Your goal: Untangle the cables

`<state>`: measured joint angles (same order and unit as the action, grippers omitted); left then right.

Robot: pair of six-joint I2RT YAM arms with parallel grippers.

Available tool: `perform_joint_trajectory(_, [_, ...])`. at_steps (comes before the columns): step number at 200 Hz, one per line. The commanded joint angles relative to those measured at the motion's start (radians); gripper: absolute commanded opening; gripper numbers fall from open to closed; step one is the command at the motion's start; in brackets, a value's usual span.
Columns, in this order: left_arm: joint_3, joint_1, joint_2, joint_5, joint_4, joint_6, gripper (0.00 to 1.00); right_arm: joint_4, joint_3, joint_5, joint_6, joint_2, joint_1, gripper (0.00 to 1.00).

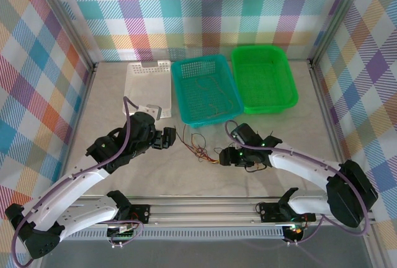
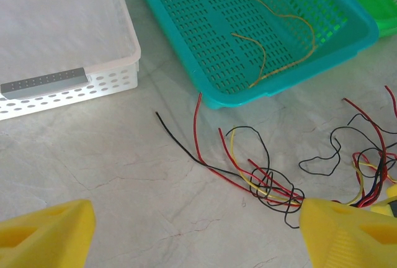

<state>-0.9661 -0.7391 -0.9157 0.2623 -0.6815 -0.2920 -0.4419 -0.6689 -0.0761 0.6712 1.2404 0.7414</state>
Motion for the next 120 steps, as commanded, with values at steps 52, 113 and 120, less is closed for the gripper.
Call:
perform_joint_trajectory(52, [-0.024,-0.006,-0.008,0.005,-0.022,0.018,0.85,0.184,0.023,0.048,0.031,0.066,0.007,0.41])
perform_joint_trajectory(113, [-0.061,-0.006,-0.014,-0.064,-0.035,-0.03,0.84,0.169,0.013,0.061,0.014,-0.024,0.007,0.02])
perform_joint_trajectory(120, [-0.067,-0.007,-0.012,-0.087,-0.036,-0.049,0.84,0.17,0.014,0.054,0.004,-0.045,0.006,0.0])
